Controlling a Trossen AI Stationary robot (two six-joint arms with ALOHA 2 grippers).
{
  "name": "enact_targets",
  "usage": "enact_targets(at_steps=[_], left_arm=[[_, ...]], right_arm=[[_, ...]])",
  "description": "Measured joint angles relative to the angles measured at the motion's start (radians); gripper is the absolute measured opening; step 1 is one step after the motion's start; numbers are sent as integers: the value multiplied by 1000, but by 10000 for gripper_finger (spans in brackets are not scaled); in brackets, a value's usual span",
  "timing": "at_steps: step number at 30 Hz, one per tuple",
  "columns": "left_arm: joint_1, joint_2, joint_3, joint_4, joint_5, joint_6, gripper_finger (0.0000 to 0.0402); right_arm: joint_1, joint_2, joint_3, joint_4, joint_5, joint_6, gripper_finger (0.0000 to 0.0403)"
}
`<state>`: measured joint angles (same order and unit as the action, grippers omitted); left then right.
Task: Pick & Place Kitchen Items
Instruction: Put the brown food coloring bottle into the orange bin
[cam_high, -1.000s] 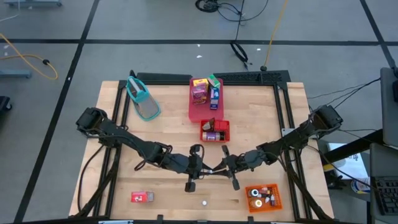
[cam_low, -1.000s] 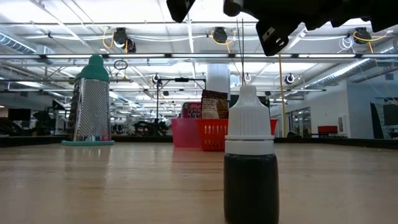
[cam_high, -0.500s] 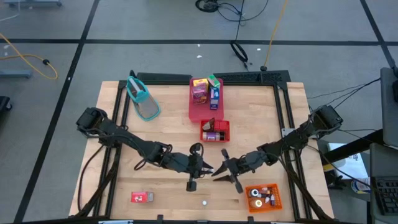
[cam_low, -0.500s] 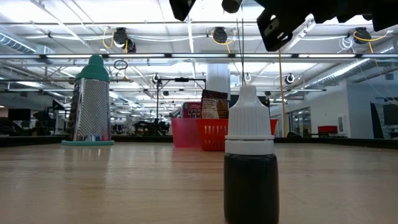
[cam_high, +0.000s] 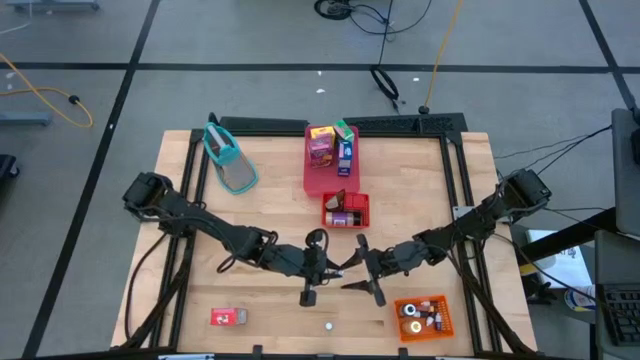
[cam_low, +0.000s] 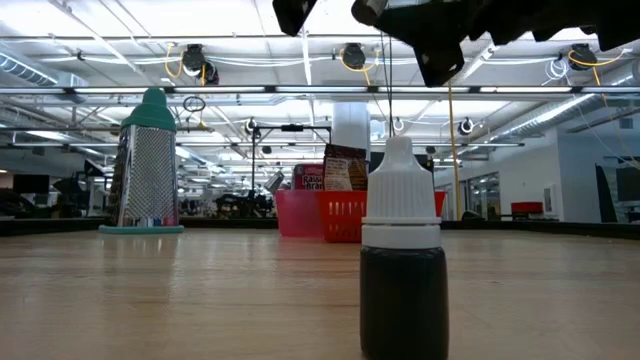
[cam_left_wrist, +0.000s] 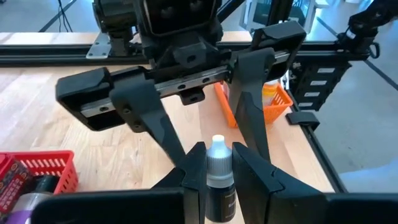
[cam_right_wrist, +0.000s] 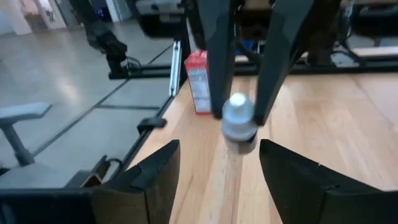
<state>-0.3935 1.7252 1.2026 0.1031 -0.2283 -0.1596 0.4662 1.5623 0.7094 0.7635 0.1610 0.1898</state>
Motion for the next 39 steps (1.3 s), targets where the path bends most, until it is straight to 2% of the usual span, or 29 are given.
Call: enact_targets(at_steps=[14,24,32,35,39], left_arm=[[0,0,0,33,1,-1,58],[0,0,0,38,1,8,58],[0,0,0,31,0,8,58],[-1,0,0,30,0,8,58],[0,0,0,22,1,5,58]], right_arm=[[-21,21,0,89,-5,-25,197],[-28,27,21,107,-5,-31,153],[-28,80,53,90,-1,-36,136],[-28,90,53,111,-4,-35,115],[-28,90,53,101,-7,-44,69]])
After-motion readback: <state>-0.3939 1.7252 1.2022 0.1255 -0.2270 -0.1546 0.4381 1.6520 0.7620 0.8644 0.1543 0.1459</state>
